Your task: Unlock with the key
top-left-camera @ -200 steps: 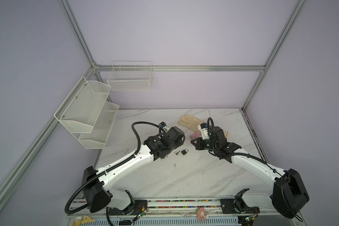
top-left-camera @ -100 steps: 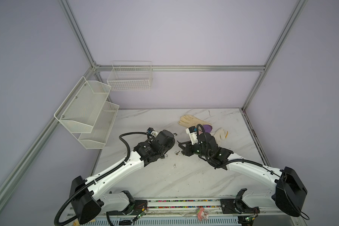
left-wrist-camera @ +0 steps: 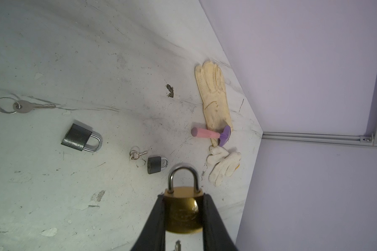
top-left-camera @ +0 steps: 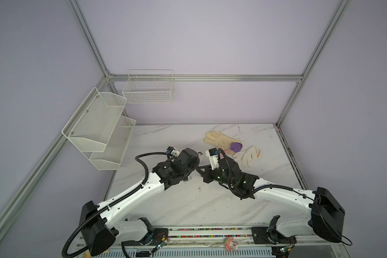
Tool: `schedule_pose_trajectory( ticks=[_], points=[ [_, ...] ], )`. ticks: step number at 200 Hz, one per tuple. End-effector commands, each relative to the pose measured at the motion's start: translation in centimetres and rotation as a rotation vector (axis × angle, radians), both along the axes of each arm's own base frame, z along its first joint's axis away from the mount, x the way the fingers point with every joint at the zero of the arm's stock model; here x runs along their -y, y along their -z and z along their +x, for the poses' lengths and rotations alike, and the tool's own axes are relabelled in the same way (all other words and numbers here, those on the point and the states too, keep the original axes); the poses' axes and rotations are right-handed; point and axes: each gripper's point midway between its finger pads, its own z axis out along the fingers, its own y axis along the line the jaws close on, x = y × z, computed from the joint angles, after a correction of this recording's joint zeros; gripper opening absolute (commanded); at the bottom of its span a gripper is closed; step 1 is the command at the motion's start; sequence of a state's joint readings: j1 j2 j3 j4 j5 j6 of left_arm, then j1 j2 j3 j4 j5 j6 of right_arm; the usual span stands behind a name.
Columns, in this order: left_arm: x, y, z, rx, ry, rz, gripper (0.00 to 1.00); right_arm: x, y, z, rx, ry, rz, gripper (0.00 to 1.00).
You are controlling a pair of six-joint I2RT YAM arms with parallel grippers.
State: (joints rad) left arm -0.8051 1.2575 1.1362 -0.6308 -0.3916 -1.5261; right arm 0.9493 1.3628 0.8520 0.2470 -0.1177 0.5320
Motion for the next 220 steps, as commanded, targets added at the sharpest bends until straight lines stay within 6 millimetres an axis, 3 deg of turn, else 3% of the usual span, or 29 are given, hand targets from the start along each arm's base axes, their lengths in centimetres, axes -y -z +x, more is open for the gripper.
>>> schedule_pose_trajectory(
  ticks=[1, 53, 58, 97, 165, 220],
  points=[
    [-0.6, 0.5, 0.0, 0.002, -0.012, 0.023, 0.0, -0.5, -2.0, 0.7, 0.028, 0.032, 0.055, 0.0],
    [-0.2, 0.2, 0.1, 0.004, 0.001, 0.019, 0.0, -0.4, -2.2, 0.9, 0.024, 0.049, 0.062, 0.0],
    [-0.2, 0.2, 0.1, 0.002, 0.002, 0.018, 0.0, -0.6, -1.3, 1.1, 0.011, 0.05, 0.047, 0.0],
    [0.0, 0.1, 0.1, 0.005, 0.005, 0.005, 0.0, -1.1, -1.0, 0.9, 0.0, 0.029, 0.061, 0.0],
    [0.2, 0.2, 0.3, 0.006, 0.012, 0.015, 0.0, -1.1, -2.9, 1.1, 0.026, 0.035, 0.09, 0.0],
    [-0.3, -0.8, 0.3, 0.037, 0.004, 0.018, 0.0, -0.8, -1.2, 0.2, 0.001, 0.004, 0.057, 0.0]
  ],
)
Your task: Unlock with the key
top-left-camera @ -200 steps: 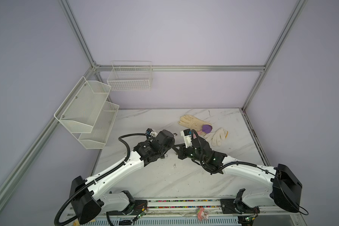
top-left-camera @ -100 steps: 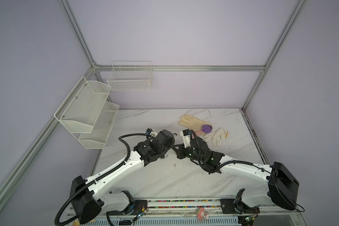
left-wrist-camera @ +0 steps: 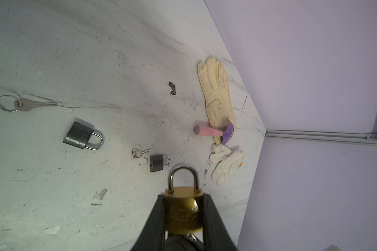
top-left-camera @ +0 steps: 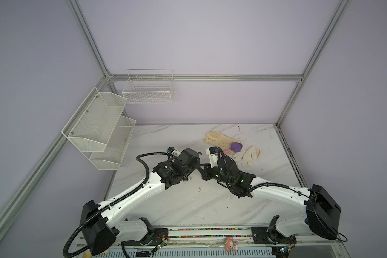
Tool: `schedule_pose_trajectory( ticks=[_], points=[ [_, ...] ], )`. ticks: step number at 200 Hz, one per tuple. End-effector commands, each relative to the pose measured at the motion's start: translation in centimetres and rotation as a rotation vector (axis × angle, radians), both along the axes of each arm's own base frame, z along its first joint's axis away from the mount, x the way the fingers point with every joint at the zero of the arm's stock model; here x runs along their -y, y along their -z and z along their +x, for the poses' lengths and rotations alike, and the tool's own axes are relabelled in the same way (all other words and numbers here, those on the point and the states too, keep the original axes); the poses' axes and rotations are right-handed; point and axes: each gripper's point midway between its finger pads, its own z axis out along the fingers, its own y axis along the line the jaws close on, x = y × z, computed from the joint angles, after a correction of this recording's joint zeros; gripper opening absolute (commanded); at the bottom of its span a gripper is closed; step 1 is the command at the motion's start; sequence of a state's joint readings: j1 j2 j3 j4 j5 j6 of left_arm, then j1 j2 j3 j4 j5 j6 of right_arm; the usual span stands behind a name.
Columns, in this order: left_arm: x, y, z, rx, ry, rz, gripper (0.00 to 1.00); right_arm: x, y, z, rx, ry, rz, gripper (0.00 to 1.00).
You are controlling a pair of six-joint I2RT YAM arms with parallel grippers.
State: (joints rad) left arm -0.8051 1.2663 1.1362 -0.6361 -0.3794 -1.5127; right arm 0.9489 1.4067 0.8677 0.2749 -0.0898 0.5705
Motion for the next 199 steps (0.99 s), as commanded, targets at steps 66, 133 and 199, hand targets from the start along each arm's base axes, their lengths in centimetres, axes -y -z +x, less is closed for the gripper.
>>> schedule_pose_trajectory(
  ticks=[66, 133, 199],
  points=[
    [-0.6, -1.9, 0.5, 0.066, -0.019, -0.001, 0.0, -0.5, -1.6, -1.1, 0.03, -0.05, 0.031, 0.0],
    [-0.6, -1.6, 0.4, 0.056, -0.023, -0.002, 0.0, -0.4, -3.5, -1.1, 0.059, -0.046, 0.075, 0.0],
    [-0.8, -2.3, 0.3, 0.075, -0.035, -0.035, 0.0, -0.1, -1.9, -0.8, 0.028, -0.02, 0.043, 0.0]
  ],
)
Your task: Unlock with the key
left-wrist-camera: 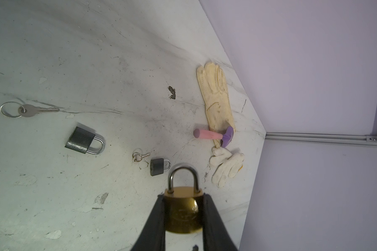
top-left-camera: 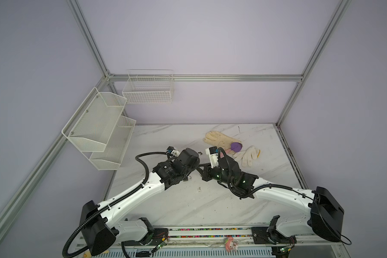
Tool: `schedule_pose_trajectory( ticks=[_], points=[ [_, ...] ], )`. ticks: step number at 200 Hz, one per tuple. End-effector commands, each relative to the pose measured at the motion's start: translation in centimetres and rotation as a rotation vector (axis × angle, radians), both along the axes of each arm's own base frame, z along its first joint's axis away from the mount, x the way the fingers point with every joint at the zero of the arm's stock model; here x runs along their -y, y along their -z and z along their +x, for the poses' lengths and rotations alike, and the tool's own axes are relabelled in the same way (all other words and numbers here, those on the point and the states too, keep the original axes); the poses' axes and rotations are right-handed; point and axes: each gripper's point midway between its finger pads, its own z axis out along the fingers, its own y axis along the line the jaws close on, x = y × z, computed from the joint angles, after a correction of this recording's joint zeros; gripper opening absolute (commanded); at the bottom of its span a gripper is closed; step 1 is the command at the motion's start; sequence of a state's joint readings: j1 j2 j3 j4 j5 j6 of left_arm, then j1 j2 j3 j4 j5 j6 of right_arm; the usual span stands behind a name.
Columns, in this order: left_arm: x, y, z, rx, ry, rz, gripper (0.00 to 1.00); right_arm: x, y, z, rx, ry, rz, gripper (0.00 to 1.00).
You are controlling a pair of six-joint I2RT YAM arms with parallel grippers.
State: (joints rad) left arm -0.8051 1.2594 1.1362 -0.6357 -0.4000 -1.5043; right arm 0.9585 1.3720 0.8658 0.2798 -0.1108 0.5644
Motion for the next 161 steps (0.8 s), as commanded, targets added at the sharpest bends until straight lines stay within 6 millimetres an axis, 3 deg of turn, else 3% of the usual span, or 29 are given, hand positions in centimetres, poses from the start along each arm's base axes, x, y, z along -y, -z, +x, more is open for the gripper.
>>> schedule_pose_trajectory(
  ticks=[1, 43, 87, 91, 116, 161],
  points=[
    [-0.4, -2.0, 0.2, 0.058, -0.025, -0.045, 0.0, 0.0, -0.3, 0.0, 0.006, 0.011, 0.012, 0.0],
    [-0.5, -1.9, 0.1, 0.058, -0.032, -0.062, 0.0, 0.2, -0.1, 0.1, 0.005, 0.02, 0.002, 0.0],
    [0.2, -1.8, 0.2, 0.049, -0.013, -0.076, 0.0, -0.2, -1.7, 0.5, 0.032, 0.024, 0.03, 0.0],
    [0.2, -1.8, 0.2, 0.05, -0.013, -0.075, 0.0, -0.4, -0.8, 0.7, 0.019, 0.026, 0.013, 0.0],
    [0.1, -2.0, 0.1, 0.057, -0.014, -0.082, 0.0, -0.5, -0.6, 0.9, 0.015, 0.036, 0.007, 0.0],
    [0.2, -1.5, 0.0, 0.048, -0.009, -0.078, 0.0, -0.5, -1.9, 1.0, 0.034, 0.041, 0.037, 0.0]
  ],
)
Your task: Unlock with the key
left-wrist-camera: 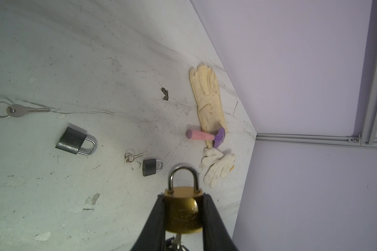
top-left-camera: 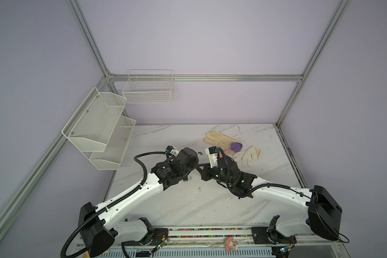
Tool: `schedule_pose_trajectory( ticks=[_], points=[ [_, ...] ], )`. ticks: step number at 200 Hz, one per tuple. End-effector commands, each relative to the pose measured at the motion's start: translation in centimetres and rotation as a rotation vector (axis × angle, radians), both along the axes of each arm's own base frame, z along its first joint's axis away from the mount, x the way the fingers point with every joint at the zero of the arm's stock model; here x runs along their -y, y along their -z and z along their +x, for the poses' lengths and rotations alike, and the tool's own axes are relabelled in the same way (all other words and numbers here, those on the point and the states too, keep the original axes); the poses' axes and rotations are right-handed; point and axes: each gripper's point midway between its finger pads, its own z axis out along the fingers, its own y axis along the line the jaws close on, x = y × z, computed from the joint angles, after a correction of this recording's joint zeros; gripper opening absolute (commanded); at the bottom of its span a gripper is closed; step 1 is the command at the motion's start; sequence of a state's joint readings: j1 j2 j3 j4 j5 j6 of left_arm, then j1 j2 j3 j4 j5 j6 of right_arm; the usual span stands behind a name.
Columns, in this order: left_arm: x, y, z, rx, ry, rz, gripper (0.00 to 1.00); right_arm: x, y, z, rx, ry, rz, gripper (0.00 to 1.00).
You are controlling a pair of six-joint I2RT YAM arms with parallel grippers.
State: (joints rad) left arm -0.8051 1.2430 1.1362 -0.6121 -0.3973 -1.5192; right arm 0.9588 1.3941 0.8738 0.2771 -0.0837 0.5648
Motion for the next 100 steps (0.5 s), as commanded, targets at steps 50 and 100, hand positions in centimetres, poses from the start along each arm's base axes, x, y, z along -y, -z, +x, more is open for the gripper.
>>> schedule_pose_trajectory(
  ticks=[50, 100],
  points=[
    [0.2, -0.5, -0.1, 0.025, 0.006, -0.027, 0.0, -0.4, -3.4, 0.4, 0.026, 0.019, 0.087, 0.0],
    [0.0, -0.2, -0.2, 0.021, -0.001, -0.028, 0.0, -0.1, -5.9, 0.0, 0.049, 0.012, 0.138, 0.0]
  ],
)
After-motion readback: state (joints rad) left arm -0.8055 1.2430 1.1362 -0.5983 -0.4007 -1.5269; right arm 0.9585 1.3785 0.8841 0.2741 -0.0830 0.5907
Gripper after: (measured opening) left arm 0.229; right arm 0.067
